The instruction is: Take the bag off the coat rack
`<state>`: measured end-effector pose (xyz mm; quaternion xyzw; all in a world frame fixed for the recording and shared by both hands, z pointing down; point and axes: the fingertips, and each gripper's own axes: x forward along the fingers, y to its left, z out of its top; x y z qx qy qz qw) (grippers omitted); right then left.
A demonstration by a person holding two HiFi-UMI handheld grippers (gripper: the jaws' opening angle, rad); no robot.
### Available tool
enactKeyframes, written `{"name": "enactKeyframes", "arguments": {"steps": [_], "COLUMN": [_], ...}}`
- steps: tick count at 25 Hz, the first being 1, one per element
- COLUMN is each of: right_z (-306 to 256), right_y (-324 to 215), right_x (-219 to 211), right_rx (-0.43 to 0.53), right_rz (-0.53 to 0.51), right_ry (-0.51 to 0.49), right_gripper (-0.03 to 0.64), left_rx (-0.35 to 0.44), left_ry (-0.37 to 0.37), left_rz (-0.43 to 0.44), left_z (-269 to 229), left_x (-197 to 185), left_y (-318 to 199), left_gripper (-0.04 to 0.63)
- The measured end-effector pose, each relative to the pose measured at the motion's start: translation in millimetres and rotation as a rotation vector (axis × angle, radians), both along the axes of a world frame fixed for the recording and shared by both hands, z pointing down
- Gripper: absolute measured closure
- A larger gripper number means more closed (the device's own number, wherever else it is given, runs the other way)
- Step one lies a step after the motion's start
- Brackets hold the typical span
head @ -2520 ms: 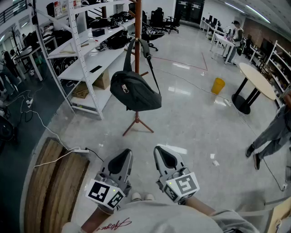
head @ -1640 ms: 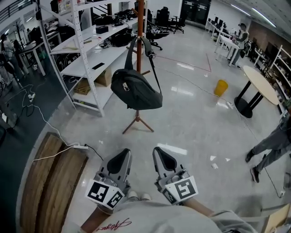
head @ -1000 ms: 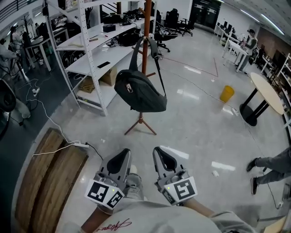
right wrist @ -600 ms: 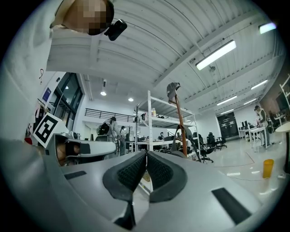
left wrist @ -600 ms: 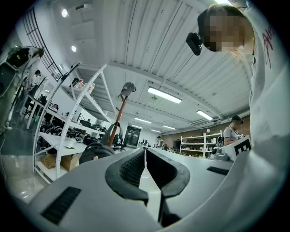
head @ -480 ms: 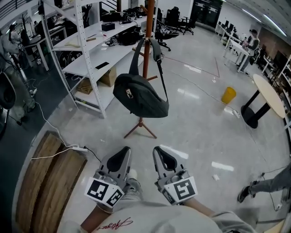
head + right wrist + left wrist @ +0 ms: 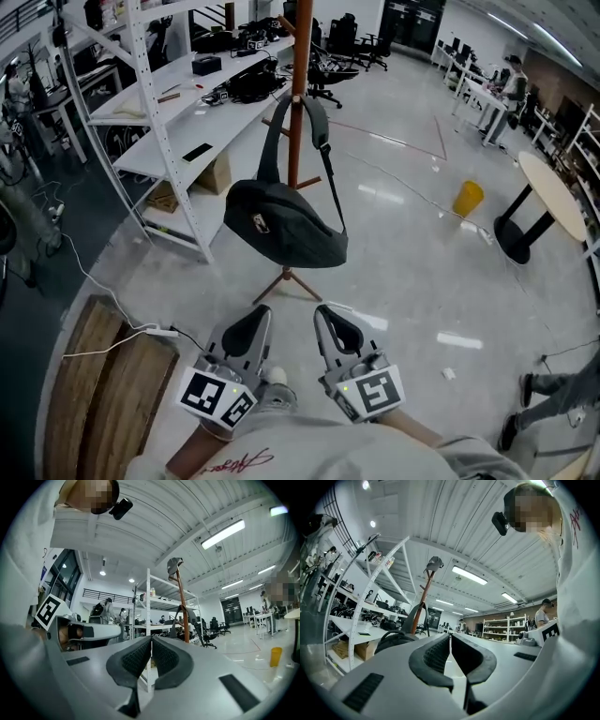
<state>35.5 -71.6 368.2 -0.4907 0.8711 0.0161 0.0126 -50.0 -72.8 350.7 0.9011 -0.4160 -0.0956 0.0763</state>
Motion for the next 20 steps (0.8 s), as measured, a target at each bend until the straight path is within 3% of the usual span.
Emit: {"name": "enactKeyframes", "arguments": {"steps": [20], "right_z": [-7.8], "right_y": [-156.0], "right_x": [-24.1], "right_rx": [0.004], "right_rz": [0.059], "right_ry": [-0.006], "right_gripper": [0.597], "left_rx": [-0.004], "left_ry": [-0.002], "left_rz": [0.051], "left_z": [-3.8], "left_x": [-23.3], "left_y": [-155.9], "left_gripper": [0.568]}}
